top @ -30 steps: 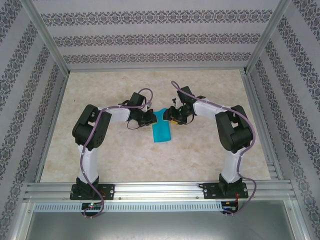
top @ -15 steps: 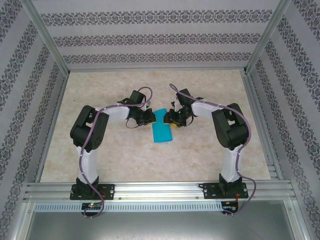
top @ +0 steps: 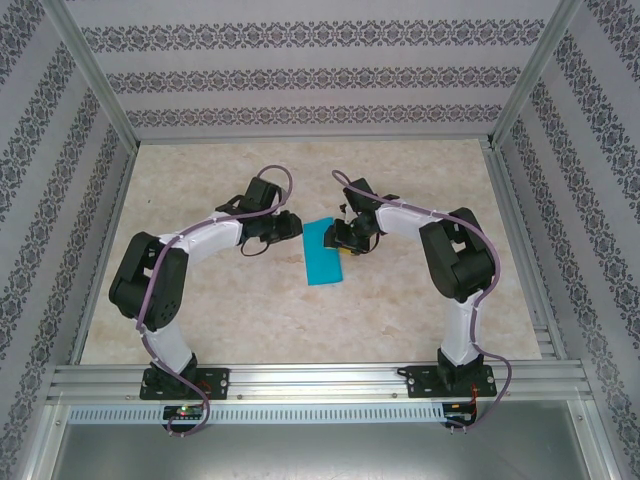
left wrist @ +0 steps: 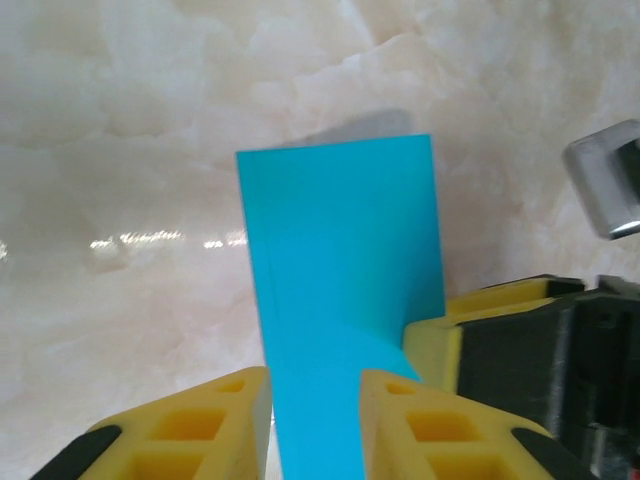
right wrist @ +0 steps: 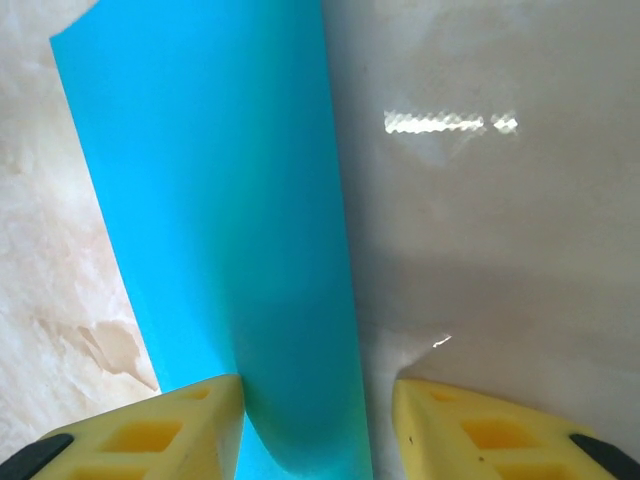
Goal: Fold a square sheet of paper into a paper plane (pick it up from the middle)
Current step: Hold the square sheet of paper at the center of the table.
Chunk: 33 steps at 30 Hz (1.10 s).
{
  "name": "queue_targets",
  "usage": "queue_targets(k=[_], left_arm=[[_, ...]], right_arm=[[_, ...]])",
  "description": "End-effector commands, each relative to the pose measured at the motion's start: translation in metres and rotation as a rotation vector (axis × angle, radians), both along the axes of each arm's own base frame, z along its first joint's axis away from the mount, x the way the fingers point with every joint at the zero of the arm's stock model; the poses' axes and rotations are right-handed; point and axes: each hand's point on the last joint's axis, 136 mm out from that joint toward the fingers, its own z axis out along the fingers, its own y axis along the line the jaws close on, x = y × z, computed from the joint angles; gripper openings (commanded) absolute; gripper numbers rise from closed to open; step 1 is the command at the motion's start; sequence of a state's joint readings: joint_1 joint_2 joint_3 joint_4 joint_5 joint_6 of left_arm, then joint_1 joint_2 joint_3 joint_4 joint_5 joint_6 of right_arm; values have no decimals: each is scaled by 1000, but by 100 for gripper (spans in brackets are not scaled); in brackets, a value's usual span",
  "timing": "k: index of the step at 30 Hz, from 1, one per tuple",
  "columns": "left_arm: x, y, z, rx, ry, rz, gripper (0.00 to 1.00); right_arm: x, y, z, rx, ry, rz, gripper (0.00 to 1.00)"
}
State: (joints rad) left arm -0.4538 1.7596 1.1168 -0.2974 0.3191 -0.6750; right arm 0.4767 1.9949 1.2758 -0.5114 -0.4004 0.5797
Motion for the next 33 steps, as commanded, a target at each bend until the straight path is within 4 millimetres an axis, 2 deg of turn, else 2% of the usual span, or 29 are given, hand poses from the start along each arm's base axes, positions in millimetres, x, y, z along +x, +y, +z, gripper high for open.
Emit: queue_targets(k=[1, 5, 13, 19, 33], left_arm=[[1, -3, 6, -11, -38, 8, 32], [-4, -2, 2, -14, -27, 3, 32], [-10, 14, -10, 23, -13, 56, 35], [-11, 21, -17, 3, 17, 110, 35], [-8, 14, -24, -19, 51, 99, 31]], right_arm=[[-1, -6, -25, -97, 0, -41, 46], [-7, -7, -33, -147, 6, -27, 47], [-19, -11, -54, -220, 35, 1, 48], [-22, -8, -57, -231, 41, 38, 50], [-27, -16, -70, -289, 86, 8, 51]])
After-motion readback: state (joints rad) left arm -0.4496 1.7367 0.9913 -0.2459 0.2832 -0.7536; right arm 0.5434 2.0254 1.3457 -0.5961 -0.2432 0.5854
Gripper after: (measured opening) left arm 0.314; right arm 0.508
